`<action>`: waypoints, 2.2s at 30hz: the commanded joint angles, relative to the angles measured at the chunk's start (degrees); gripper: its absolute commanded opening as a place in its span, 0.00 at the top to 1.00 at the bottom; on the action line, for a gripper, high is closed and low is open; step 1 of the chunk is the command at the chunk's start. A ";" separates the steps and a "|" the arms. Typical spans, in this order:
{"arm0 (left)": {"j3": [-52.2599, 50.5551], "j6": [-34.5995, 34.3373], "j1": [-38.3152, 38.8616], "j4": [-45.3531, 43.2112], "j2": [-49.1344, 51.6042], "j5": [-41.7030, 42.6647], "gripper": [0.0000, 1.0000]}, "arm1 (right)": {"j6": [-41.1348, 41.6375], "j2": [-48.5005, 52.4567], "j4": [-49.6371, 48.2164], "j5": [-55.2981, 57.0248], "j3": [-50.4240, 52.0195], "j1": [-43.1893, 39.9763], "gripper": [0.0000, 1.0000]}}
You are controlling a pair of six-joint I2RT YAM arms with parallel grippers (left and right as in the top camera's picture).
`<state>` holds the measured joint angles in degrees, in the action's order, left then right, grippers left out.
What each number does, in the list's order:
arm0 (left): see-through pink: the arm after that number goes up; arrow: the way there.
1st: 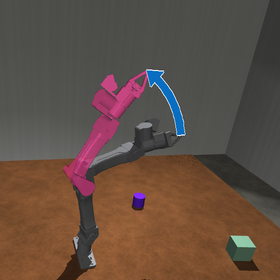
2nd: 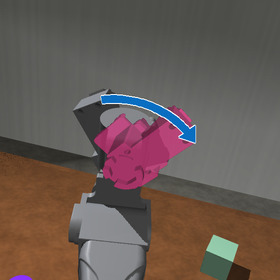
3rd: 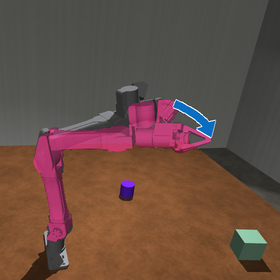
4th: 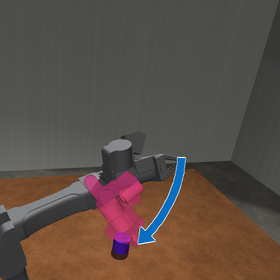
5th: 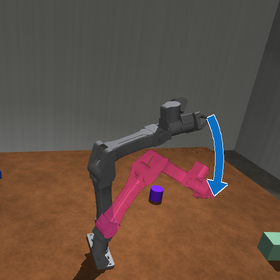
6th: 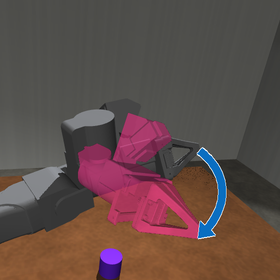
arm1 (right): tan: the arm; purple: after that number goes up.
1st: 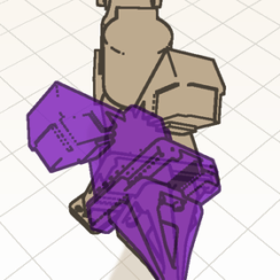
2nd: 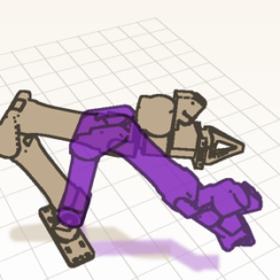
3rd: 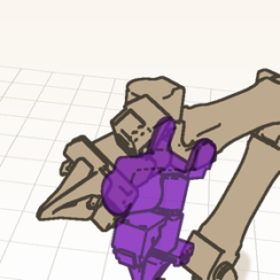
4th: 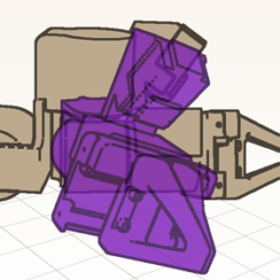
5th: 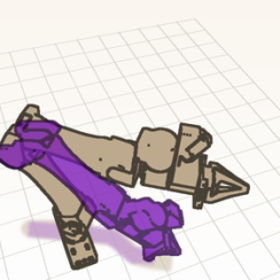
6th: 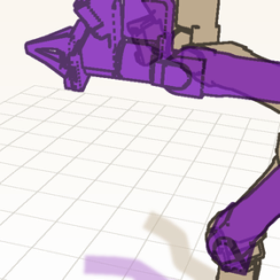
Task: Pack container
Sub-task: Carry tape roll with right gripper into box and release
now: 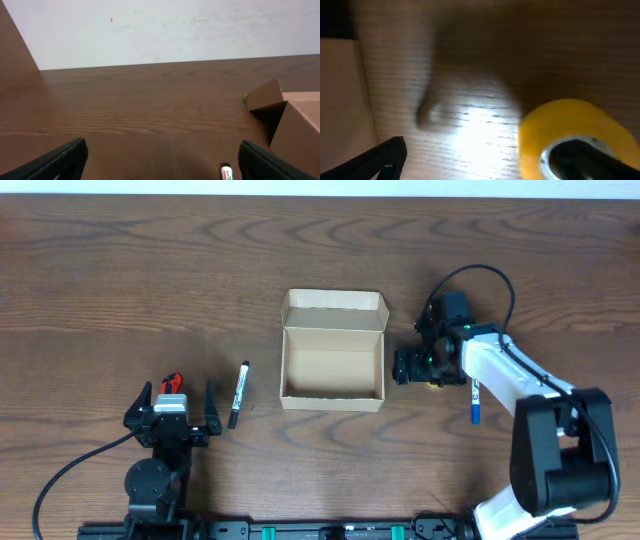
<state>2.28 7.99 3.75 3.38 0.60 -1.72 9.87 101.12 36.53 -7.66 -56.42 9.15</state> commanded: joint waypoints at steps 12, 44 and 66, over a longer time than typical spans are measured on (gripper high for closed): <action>-1.95 1.01 -0.37 0.96 -0.39 -0.20 0.04 | 0.83 4.55 -1.70 -0.76 0.33 0.37 0.99; -1.95 1.01 -0.37 0.96 -0.39 -0.20 0.05 | -46.03 -10.38 24.57 -8.81 -26.38 22.34 0.99; -1.95 1.01 -0.37 0.96 -0.39 -0.20 0.05 | -62.88 13.07 20.00 -3.26 -26.23 23.93 0.99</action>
<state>2.26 7.99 3.75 3.38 0.60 -1.72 -50.63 111.11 56.80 -10.87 -82.76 33.19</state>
